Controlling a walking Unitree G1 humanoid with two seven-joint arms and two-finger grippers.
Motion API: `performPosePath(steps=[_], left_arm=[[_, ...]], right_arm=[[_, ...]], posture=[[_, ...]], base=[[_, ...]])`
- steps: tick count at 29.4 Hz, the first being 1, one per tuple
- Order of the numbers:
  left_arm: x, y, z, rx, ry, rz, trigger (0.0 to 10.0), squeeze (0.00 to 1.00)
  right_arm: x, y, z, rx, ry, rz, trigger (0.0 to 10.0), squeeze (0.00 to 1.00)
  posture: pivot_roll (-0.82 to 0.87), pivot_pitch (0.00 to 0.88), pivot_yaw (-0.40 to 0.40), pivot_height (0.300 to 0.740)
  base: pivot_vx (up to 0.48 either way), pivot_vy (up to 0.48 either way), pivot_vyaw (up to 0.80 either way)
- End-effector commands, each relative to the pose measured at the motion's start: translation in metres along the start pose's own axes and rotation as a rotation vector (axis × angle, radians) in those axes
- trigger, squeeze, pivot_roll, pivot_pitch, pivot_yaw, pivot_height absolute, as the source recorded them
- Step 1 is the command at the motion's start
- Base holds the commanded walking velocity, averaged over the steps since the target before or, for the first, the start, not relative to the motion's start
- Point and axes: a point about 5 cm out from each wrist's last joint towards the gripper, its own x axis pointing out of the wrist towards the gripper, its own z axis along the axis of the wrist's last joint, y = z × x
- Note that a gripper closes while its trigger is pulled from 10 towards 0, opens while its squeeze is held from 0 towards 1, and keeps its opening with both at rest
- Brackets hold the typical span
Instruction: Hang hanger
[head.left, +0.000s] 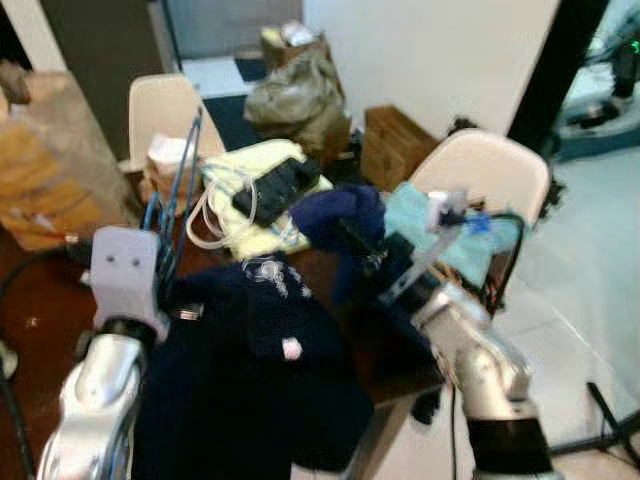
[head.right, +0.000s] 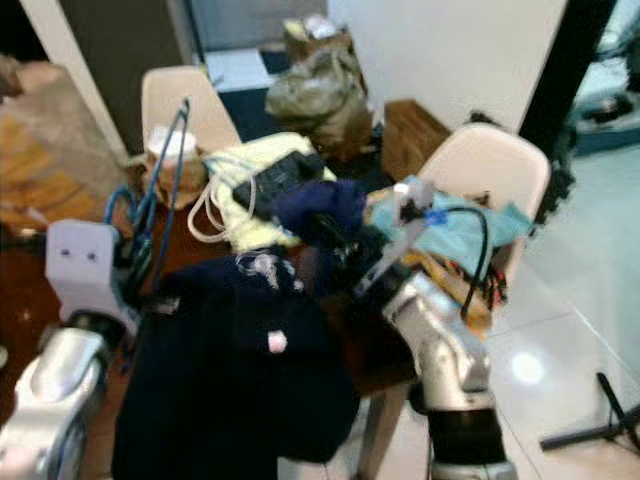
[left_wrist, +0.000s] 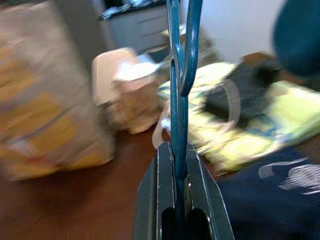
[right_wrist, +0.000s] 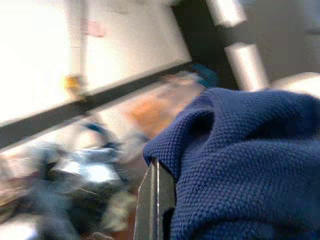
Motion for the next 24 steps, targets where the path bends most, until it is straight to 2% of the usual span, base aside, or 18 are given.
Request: performPosePath(steps=[1, 2, 3, 7, 9, 10, 15, 16, 17, 18, 20, 21, 23, 24], left_arm=[[-0.003, 0.003, -0.008, 0.019, 0.045, 0.026, 10.0, 0.0], [-0.003, 0.003, -0.008, 0.019, 0.045, 0.026, 10.0, 0.0], [-0.004, 0.002, -0.01, 0.022, 0.06, 0.022, 10.0, 0.0], [-0.005, 0.001, -0.011, 0.022, 0.065, 0.018, 10.0, 0.0], [-0.005, -0.003, -0.012, 0.029, 0.07, 0.007, 10.0, 0.0], [-0.005, -0.006, -0.013, 0.033, 0.075, -0.003, 10.0, 0.0], [-0.006, -0.008, -0.014, 0.032, 0.079, -0.011, 10.0, 0.0], [-0.006, -0.009, -0.014, 0.032, 0.08, -0.014, 10.0, 0.0], [-0.006, -0.009, -0.014, 0.032, 0.08, -0.014, 10.0, 0.0], [-0.006, -0.01, -0.015, 0.032, 0.08, -0.016, 10.0, 0.0], [-0.006, -0.01, -0.015, 0.032, 0.08, -0.016, 10.0, 0.0], [-0.005, -0.012, -0.014, 0.039, 0.079, -0.027, 10.0, 0.0], [-0.005, -0.012, -0.014, 0.039, 0.079, -0.027, 10.0, 0.0], [-0.005, -0.012, -0.015, 0.046, 0.083, -0.034, 10.0, 0.0]], right_arm=[[0.003, 0.015, 0.001, 0.054, 0.0, 0.123, 10.0, 0.0], [0.003, 0.015, 0.001, 0.054, 0.0, 0.123, 10.0, 0.0], [0.001, 0.021, -0.004, 0.047, 0.054, 0.18, 10.0, 0.0], [0.001, 0.024, -0.006, 0.048, 0.065, 0.196, 10.0, 0.0], [0.0, 0.032, -0.007, 0.094, 0.069, 0.253, 10.0, 0.0], [-0.002, 0.042, -0.006, 0.158, 0.082, 0.312, 10.0, 0.0], [-0.006, 0.043, -0.017, 0.14, 0.171, 0.281, 10.0, 0.0], [-0.006, 0.023, -0.036, 0.053, 0.301, 0.112, 10.0, 0.0], [-0.006, 0.023, -0.036, 0.053, 0.301, 0.112, 10.0, 0.0], [-0.009, 0.01, -0.048, -0.021, 0.396, -0.002, 10.0, 0.0], [-0.009, 0.01, -0.048, -0.021, 0.396, -0.002, 10.0, 0.0], [-0.023, -0.031, -0.065, -0.174, 0.546, -0.323, 10.0, 0.0], [-0.023, -0.031, -0.065, -0.174, 0.546, -0.323, 10.0, 0.0], [-0.043, -0.059, -0.063, -0.322, 0.639, -0.534, 10.0, 0.0]], posture=[[0.01, 0.046, -0.031, 0.74], [0.01, 0.046, -0.031, 0.74], [0.02, 0.049, -0.032, 0.74], [0.02, 0.049, -0.033, 0.74], [0.01, 0.055, -0.032, 0.74], [0.01, 0.06, -0.032, 0.74], [0.01, 0.061, -0.031, 0.74], [0.0, 0.066, -0.028, 0.74], [0.0, 0.066, -0.028, 0.74], [0.0, 0.066, -0.028, 0.74], [0.0, 0.066, -0.028, 0.74], [0.01, 0.068, -0.026, 0.74], [0.01, 0.068, -0.026, 0.74], [0.01, 0.071, -0.025, 0.74]], base=[[0.0, 0.0, 0.73], [0.0, 0.0, 0.73], [0.0, 0.0, 0.73], [0.0, 0.0, 0.73], [0.0, 0.0, 0.73], [0.0, 0.0, 0.73], [0.0, 0.0, 0.73], [0.0, 0.0, 0.0], [0.0, 0.0, 0.0], [0.0, 0.0, 0.0], [0.0, 0.0, 0.0], [0.0, 0.0, 0.0], [0.0, 0.0, 0.0], [0.0, 0.0, 0.0]])
